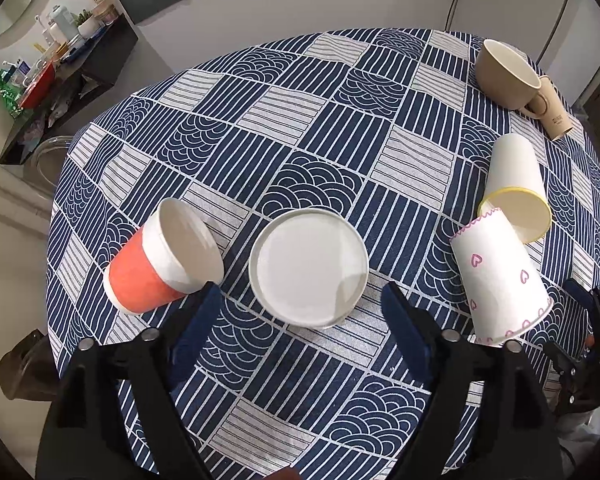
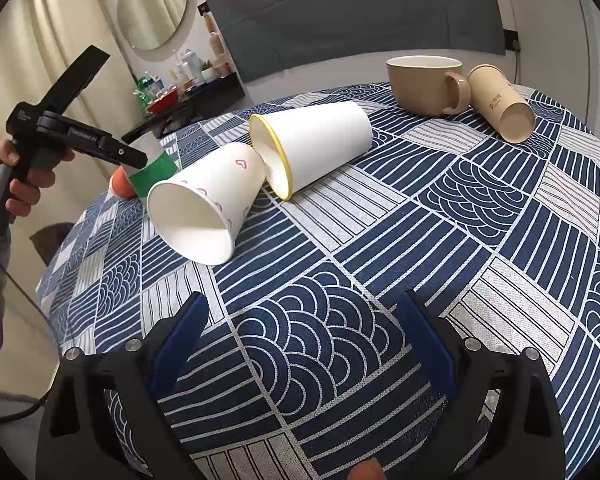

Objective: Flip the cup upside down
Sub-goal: 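Lower the cup rim-down onto the cloth and open the left gripper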

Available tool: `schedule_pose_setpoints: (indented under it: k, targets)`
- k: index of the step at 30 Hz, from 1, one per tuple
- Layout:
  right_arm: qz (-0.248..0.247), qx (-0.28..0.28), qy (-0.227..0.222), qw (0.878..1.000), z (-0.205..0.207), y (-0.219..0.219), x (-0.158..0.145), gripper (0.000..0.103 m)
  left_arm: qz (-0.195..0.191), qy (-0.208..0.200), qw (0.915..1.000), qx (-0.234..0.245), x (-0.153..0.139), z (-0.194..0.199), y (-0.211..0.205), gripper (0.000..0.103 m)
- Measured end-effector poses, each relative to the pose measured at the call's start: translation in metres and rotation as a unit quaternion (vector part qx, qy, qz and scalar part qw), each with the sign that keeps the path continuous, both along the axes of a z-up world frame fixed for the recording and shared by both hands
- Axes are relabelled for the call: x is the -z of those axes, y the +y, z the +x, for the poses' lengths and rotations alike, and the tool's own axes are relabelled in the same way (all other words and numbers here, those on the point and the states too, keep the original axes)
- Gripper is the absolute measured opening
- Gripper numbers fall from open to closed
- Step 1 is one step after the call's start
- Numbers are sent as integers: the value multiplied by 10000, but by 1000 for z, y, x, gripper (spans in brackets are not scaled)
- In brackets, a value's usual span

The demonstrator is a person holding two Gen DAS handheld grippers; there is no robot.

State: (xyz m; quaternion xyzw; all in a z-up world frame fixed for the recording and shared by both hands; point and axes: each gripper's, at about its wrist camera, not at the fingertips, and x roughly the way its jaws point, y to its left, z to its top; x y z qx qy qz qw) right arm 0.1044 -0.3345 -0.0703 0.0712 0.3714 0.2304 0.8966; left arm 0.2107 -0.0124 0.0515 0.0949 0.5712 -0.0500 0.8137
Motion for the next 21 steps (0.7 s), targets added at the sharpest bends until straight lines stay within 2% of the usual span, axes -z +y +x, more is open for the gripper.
schedule_pose_setpoints:
  k: [8,14,19,21]
  targets:
    - [-207,160,7,9997,-1,3,0,91,-74,-443,9989,124,-16,-36,9,97]
    - [-330,371,77,9987,-2,6,0,92,140,-838,9963,145,-16,-68,19,97]
    - [-337,532,39,9980,-6,8,-9,93,290,-1379,9899,137,-18,-95,27,97]
    - [-406,598,-72,9974,-10,10,-16,93,330,-1753,9839,110,-21,-110,29,97]
